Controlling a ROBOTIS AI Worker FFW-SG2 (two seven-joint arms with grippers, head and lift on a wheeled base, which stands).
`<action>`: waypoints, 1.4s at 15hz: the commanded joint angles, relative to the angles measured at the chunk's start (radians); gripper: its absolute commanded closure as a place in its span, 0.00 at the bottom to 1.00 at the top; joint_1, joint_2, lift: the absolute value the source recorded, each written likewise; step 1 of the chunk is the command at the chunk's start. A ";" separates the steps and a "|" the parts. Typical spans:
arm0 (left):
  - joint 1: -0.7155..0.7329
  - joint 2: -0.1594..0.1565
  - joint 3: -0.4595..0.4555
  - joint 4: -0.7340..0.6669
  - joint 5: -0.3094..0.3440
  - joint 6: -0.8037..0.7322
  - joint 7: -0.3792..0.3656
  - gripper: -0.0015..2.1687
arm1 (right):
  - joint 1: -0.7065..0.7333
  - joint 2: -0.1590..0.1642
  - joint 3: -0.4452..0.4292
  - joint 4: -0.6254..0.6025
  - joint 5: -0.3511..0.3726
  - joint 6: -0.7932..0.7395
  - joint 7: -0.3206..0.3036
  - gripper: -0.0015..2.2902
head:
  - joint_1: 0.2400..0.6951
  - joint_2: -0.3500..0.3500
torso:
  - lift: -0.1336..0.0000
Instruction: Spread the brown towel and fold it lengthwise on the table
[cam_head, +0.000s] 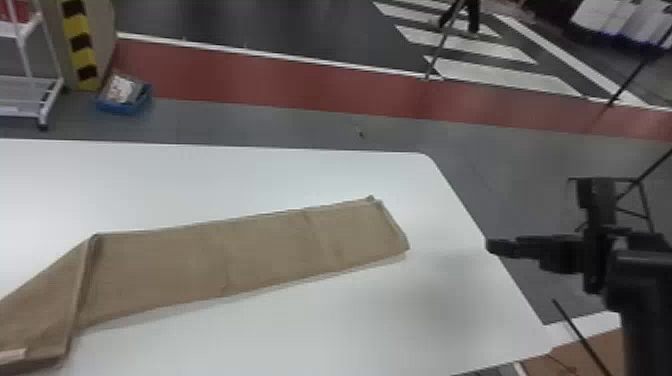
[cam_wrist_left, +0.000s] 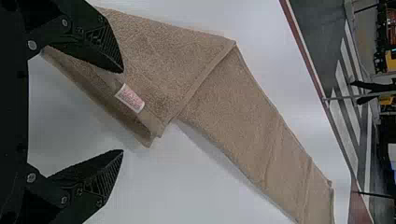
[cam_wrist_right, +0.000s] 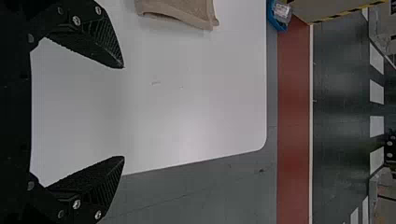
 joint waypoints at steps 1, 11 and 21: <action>0.000 -0.008 -0.005 -0.017 -0.022 0.020 -0.001 0.15 | 0.006 -0.016 -0.033 0.016 -0.025 0.005 0.000 0.09 | 1.00 0.00 | 0.07; -0.020 -0.023 -0.066 0.002 -0.091 0.017 0.013 0.23 | -0.031 -0.059 -0.046 0.060 -0.052 0.014 0.000 0.09 | 1.00 0.00 | 0.07; -0.035 -0.025 -0.059 0.010 -0.121 0.017 0.045 0.66 | -0.057 -0.065 -0.006 0.080 -0.048 0.011 0.000 0.09 | 1.00 0.00 | 0.07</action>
